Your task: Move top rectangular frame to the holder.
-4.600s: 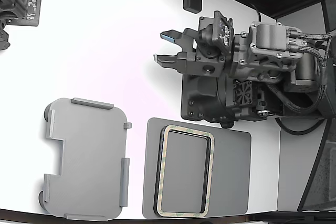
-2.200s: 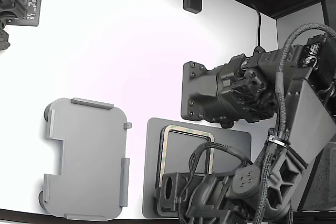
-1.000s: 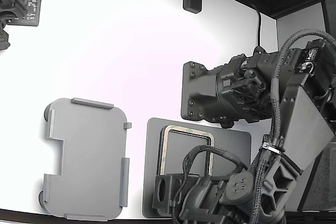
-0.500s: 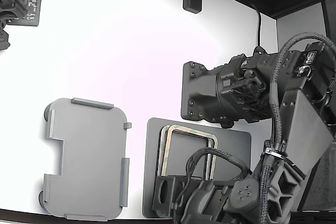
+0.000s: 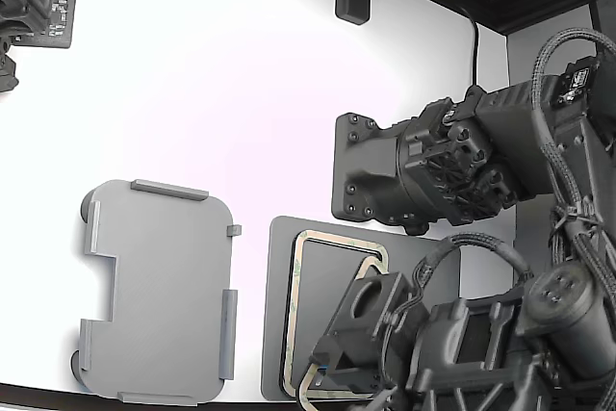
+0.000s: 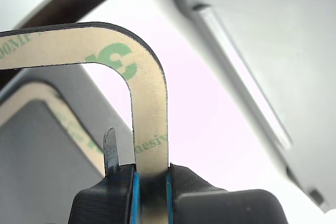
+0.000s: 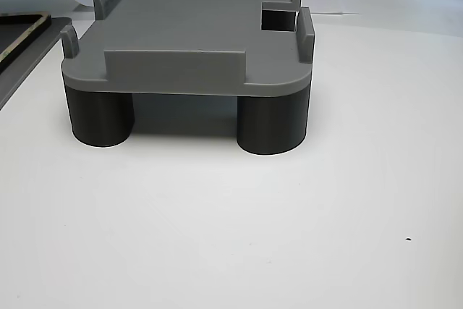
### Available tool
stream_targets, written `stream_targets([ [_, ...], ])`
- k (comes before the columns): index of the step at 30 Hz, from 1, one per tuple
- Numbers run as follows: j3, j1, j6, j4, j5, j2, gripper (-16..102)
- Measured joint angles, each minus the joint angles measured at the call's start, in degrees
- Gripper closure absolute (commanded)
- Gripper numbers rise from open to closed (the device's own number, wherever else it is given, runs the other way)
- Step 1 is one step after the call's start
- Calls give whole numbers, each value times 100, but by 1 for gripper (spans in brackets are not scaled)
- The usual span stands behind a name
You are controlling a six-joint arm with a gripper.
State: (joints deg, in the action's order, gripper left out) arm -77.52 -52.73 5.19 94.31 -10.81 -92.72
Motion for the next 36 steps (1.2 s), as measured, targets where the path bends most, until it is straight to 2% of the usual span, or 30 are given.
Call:
stream_targets([
  [9,-686,413,3929,0,-677,-809,98],
  [14,-536,967,6319,0,-791,-606,98],
  [19,-413,1538,8622,0,-642,-316,98],
  [26,88,1714,11065,0,-404,352,98],
  [31,422,1723,12138,0,-369,940,98],
  [36,466,1942,12340,0,-79,1230,98],
])
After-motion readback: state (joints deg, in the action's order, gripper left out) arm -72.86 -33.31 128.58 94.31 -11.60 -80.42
